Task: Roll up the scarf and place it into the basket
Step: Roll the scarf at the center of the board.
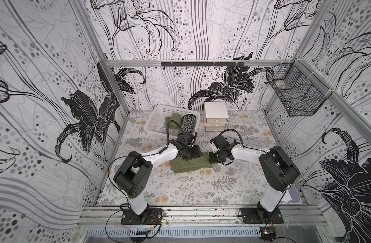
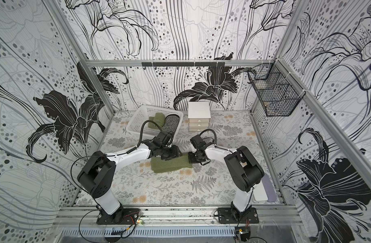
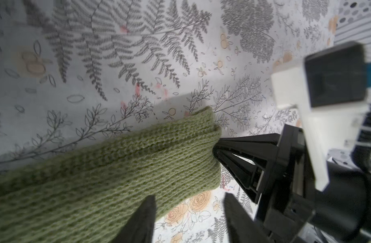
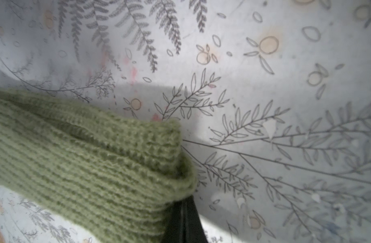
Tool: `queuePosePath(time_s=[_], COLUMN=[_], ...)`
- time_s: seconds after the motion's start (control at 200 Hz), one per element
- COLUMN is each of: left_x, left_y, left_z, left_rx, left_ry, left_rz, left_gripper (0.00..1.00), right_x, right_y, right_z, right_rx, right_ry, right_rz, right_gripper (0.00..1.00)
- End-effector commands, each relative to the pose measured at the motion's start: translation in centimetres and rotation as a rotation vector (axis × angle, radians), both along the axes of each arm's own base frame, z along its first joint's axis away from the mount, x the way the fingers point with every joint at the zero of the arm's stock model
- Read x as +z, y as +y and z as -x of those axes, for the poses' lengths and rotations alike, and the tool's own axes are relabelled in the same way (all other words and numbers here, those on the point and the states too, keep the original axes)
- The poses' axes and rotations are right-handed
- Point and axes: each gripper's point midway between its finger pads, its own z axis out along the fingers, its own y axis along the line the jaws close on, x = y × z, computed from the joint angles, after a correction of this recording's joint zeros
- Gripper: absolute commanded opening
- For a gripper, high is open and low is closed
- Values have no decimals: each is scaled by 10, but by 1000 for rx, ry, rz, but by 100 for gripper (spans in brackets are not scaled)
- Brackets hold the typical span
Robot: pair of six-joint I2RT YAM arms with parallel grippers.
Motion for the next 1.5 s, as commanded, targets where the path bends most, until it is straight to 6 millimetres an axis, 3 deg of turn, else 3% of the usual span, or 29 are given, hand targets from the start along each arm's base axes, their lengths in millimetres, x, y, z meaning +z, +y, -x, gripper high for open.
queuePosePath(time_s=[0.0,0.04,0.075,0.31,0.546,0.866,1.081,1.126,1.231,1.326,1.497], left_x=[-8,-9,-10,-15,-25,-41,-55,-55,-50,-50,-55], left_y=[-17,-24,-31,-66,-62,-83,-79,-78,-76,-75,-74], left_z=[1,2,4,10,7,5,8,8,8,9,12], left_rx=[-58,-87,-113,-212,-207,-251,-249,-248,-242,-244,-250], left_ry=[-33,-49,-64,-124,-139,-141,-127,-127,-134,-133,-120], left_rz=[-41,-61,-82,-96,-151,-72,-88,-89,-89,-93,-95], left_gripper=[24,9,5,2,2,3,3,3,3,3,3], right_x=[0,2,2,14,29,31,39,35,23,18,11], right_y=[-17,-21,-24,-52,-69,-56,-45,-51,-61,-68,-71], right_z=[16,19,22,42,46,45,40,40,51,60,68], right_rx=[-21,-24,-27,-53,-81,-66,-75,-94,-130,-156,-171], right_ry=[28,24,26,10,-11,18,41,48,70,76,87], right_rz=[36,44,53,96,96,35,-10,26,47,47,39], right_gripper=[0,0,0,0,0,0,0,17,39,45,45])
